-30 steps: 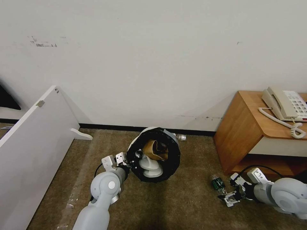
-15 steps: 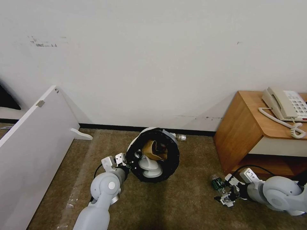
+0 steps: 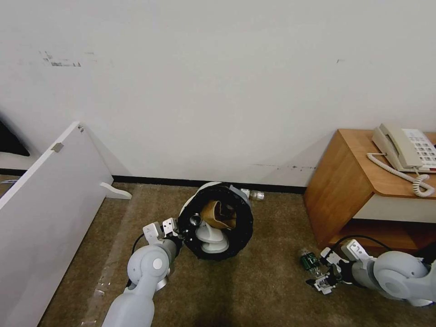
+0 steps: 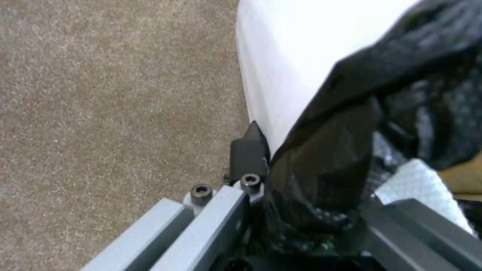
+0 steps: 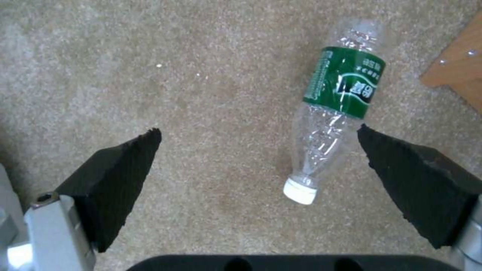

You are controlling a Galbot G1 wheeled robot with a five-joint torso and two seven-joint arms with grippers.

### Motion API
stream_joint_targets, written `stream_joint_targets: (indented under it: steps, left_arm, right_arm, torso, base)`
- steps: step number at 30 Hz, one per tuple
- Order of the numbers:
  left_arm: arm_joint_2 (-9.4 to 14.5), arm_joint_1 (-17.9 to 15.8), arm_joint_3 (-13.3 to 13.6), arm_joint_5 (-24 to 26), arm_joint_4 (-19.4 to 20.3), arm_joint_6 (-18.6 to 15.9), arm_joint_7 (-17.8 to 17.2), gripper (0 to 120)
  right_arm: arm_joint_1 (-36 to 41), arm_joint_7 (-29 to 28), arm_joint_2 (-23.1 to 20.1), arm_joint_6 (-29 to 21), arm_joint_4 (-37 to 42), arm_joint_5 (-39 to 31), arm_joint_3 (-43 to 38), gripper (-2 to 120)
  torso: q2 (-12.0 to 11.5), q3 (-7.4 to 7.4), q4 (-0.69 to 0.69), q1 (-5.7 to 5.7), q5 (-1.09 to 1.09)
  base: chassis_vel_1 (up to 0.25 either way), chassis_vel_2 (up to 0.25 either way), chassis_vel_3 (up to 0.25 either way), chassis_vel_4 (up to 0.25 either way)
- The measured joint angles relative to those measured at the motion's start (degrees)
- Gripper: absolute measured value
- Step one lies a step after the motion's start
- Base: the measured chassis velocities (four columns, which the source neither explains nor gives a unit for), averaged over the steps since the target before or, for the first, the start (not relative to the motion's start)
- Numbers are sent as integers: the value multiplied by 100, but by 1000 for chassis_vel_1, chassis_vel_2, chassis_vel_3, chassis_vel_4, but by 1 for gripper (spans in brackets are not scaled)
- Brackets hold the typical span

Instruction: Pick up the trash bin and place the garbage on the floor into it.

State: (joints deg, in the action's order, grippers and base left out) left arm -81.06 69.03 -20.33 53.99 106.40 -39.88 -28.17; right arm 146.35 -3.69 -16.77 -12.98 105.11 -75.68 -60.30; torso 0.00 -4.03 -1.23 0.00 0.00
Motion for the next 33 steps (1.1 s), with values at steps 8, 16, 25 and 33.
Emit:
stream_joint_targets:
  steps: [8, 16, 25, 33]
  left_arm:
    - [11, 29, 0, -1, 26, 2, 2, 0]
    - [62, 83, -36, 1, 73, 3, 4, 0]
    - [110, 158, -109, 22, 142, 5, 4, 0]
    - [127, 107, -114, 44, 106, 5, 4, 0]
  right_arm:
    - [248, 2, -146, 25, -111, 8, -212, 100]
    - [1294, -122, -760, 42, -335, -89, -1289, 100]
    - [1674, -196, -1077, 37, -531, -174, -1567, 100]
    - [1335, -204, -634, 19, -370, -159, -1350, 100]
  torso:
    - [0, 0, -2, 0, 0]
    - [0, -1, 5, 0, 1]
    - [0, -1, 0, 0, 0]
    - [0, 0, -1, 0, 0]
  base:
    - [0, 0, 0, 0]
    - [0, 0, 0, 0]
    - [0, 0, 0, 0]
    - [0, 0, 0, 0]
